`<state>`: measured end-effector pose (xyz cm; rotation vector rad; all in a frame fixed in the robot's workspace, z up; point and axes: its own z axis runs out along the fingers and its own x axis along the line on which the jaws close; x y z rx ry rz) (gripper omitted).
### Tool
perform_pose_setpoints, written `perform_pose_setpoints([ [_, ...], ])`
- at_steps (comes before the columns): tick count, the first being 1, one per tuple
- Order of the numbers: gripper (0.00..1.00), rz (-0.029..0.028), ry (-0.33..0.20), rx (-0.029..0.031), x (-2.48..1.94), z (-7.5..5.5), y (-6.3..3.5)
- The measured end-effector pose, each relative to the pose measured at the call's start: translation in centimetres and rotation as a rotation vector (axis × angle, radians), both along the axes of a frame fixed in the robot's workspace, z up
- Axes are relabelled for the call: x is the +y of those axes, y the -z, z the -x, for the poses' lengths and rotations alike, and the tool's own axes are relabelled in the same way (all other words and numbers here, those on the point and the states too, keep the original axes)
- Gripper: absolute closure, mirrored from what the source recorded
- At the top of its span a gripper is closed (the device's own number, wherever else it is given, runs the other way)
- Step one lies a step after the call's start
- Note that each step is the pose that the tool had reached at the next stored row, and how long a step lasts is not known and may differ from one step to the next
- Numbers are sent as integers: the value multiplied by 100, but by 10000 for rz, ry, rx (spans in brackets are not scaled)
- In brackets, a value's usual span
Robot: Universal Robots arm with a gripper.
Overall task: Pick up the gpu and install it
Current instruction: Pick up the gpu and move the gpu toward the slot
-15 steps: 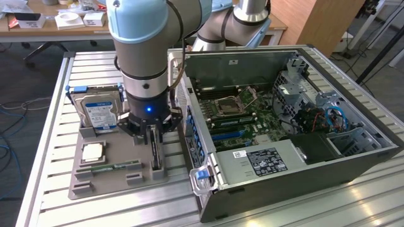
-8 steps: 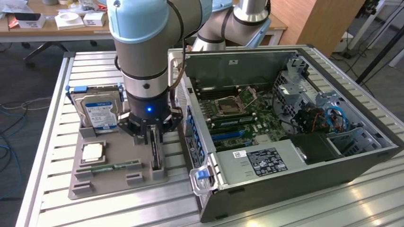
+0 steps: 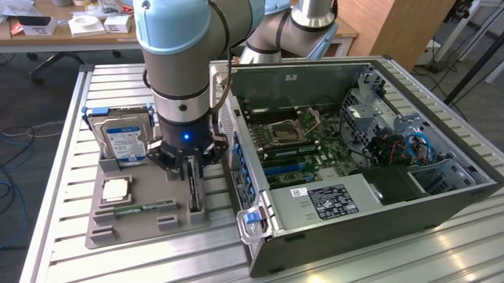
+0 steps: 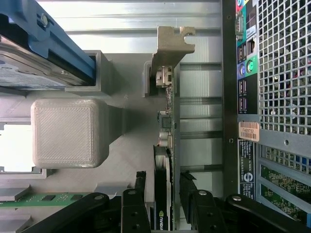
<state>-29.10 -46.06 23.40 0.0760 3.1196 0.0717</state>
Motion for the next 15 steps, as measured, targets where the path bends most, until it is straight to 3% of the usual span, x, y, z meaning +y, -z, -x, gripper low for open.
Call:
perform_pose_setpoints([
  [7, 59, 0, 0, 0, 0, 0, 0],
  [11, 73, 0, 0, 1, 0, 0, 0],
  [15, 74, 0, 0, 0, 0, 0, 0],
])
